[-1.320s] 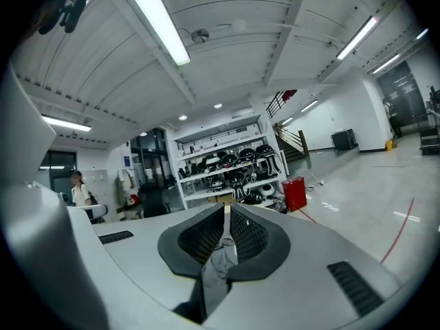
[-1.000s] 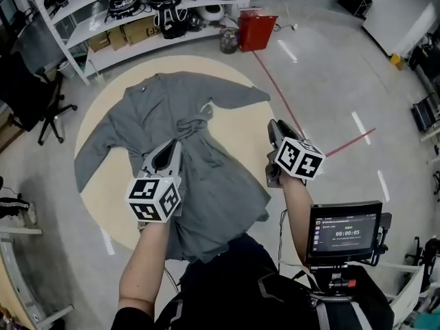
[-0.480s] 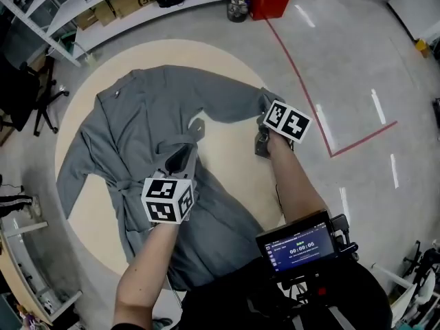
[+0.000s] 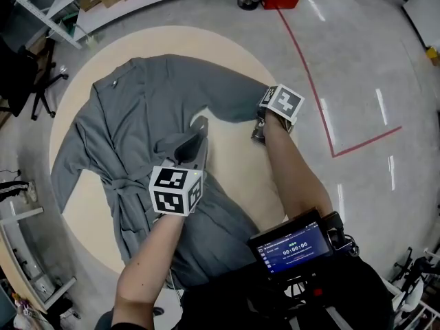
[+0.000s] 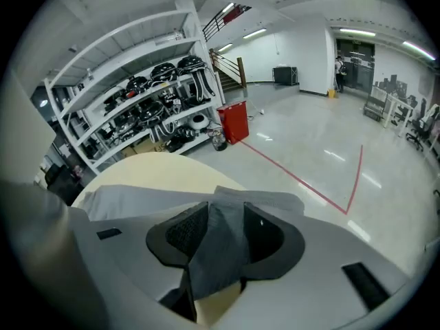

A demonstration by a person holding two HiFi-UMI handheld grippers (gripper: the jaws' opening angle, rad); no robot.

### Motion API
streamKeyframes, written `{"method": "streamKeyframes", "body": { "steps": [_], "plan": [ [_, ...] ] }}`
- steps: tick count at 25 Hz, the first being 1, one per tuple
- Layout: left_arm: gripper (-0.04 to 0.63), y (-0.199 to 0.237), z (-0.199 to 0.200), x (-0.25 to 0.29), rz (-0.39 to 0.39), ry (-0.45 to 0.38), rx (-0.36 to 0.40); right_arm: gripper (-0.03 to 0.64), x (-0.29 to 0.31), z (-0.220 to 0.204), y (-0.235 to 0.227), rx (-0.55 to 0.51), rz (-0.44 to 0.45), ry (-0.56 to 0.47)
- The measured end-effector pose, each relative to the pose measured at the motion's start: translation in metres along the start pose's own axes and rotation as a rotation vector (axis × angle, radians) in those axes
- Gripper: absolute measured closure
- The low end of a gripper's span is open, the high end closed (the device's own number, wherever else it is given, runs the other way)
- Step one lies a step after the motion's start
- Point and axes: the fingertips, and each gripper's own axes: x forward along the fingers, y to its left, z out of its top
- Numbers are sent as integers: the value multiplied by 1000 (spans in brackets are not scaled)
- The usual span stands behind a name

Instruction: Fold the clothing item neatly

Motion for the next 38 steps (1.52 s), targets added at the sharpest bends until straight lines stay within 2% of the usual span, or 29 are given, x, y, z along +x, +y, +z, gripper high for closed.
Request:
{"method": "streamKeyframes", "body": {
  "steps": [1, 2, 5, 12, 18, 25, 28, 34, 38],
  "plan": [
    [574, 1, -2, -1, 4, 2, -3, 455, 0, 0, -2, 18, -2, 0],
    [574, 1, -4, -3, 7, 3, -8, 533, 0, 0, -6, 45, 0, -4],
    [574, 1, -7, -10, 1, 4, -19, 577, -5, 3, -18, 125, 27, -30],
    [574, 9, -8, -36, 21, -28, -57, 600, -25, 11, -32, 282, 163, -124],
    [574, 12, 4, -57, 38, -93, -77, 606, -51, 17, -50, 506, 268, -256],
    [574, 26, 20, -84, 82, -164, -107, 609, -60, 21, -57, 570, 329, -297],
    [574, 42, 21, -102, 117, -192, -140, 611, -66, 26, -51, 574, 364, -317],
    [574, 72, 26, -153, 173, -283, -200, 611, -83, 36, -27, 487, 395, -339],
    [574, 117, 27, -214, 223, -413, -224, 612, -109, 50, 41, 272, 465, -364]
  ]
}}
